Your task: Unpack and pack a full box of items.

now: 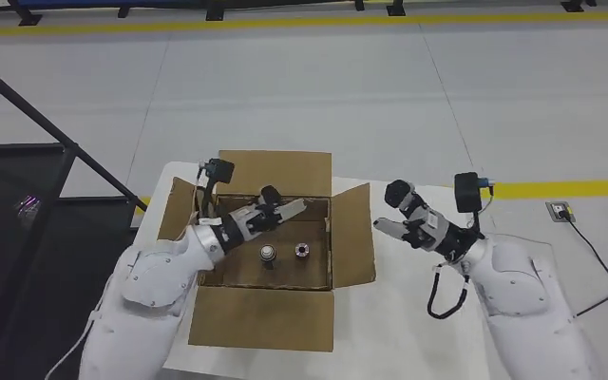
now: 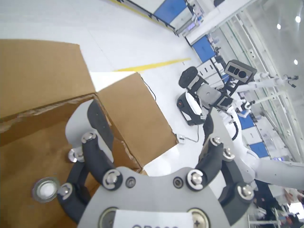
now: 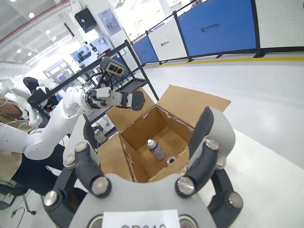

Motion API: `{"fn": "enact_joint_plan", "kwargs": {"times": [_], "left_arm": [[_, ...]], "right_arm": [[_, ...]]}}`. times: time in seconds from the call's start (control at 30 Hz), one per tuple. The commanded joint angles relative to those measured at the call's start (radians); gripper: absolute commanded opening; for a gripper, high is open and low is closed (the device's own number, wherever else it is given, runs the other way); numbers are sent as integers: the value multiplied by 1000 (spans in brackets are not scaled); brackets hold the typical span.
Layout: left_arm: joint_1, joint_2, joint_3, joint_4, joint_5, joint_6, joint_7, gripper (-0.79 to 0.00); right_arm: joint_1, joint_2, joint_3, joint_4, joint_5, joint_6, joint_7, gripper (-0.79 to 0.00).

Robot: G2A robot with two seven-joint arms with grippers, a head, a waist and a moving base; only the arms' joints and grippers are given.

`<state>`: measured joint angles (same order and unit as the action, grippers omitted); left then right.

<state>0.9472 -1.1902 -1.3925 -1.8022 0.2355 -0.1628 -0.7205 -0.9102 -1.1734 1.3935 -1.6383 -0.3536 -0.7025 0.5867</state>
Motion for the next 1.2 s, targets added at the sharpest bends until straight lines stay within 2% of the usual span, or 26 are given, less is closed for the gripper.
{"fn": "enact_joint_plan", "kwargs": {"times": [0.0,0.13,0.23,0.43,0.57,0.7,0.87,1.1,1.13,1.17], "left_arm": [[77,12,-116,-58,-12,1,12,0],[200,28,-291,-127,-50,-8,38,0],[284,36,-404,-148,-75,-24,61,0],[421,41,-553,-131,-141,-53,96,0],[478,42,-588,-115,-200,-85,95,0],[486,43,-590,-112,-204,-94,94,0],[486,43,-590,-112,-204,-94,94,0],[486,43,-590,-112,-204,-94,94,0],[486,43,-590,-112,-204,-94,94,0],[486,43,-590,-112,-204,-94,94,0]], "right_arm": [[82,-8,-83,12,-22,48,62,0],[251,-38,-282,87,-46,131,187,0],[381,-76,-452,179,-74,196,262,0],[571,-184,-750,392,-109,319,310,0],[649,-271,-898,542,-123,376,306,0],[698,-360,-1012,672,-182,430,281,0],[719,-445,-1084,787,-276,476,167,0],[731,-540,-1127,936,-326,521,159,-6],[732,-551,-1127,955,-323,519,161,-154],[734,-560,-1126,972,-320,515,162,-397]]}}
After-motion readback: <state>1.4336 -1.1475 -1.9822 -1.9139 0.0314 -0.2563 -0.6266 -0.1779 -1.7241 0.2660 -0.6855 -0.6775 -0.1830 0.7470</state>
